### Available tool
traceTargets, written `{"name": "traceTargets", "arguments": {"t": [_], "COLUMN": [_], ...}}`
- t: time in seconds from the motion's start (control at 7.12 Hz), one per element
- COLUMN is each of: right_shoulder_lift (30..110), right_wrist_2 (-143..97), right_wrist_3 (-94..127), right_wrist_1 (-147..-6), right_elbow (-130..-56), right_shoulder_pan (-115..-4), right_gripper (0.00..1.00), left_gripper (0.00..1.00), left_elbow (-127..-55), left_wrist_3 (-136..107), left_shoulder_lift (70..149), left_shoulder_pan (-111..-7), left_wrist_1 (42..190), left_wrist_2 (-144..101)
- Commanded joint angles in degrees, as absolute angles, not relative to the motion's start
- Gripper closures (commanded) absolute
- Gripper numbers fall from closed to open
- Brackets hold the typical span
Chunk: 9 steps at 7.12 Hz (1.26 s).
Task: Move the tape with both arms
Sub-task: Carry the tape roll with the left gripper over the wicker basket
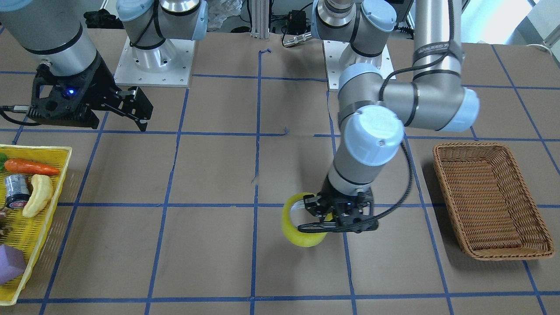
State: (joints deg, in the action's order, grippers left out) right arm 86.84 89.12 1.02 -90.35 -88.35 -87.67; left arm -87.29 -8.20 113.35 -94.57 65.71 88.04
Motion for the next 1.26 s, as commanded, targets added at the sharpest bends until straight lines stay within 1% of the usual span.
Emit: {"name": "traceTargets", "arguments": {"t": [0.0,0.28,0.7,1.12], "right_shoulder_lift": [86.8,86.8,86.8,86.8], "right_wrist_2": [89.1,89.1,89.1,89.1], "right_wrist_3": [1.1,1.1,1.2,1.3], "right_wrist_1": [-90.4,-90.4,-90.4,-90.4], "right_elbow": [-88.4,-88.4,-88.4,-88.4], "right_shoulder_pan": [-87.7,-87.7,-87.6,-87.7], "right_gripper": [0.00,0.00,0.00,0.00], "left_gripper": [1.00,1.00,1.00,1.00], "left_elbow": [-87.5,-87.7,-87.2,-88.1], "left_wrist_3": [10.7,27.0,42.6,50.7], "left_shoulder_lift": [109.6,110.2,110.7,112.3], "left_shoulder_pan": [-81.7,-68.7,-55.3,-51.3], "left_wrist_1": [69.9,69.7,69.2,68.0], "left_wrist_2": [88.2,87.6,87.6,87.8]}}
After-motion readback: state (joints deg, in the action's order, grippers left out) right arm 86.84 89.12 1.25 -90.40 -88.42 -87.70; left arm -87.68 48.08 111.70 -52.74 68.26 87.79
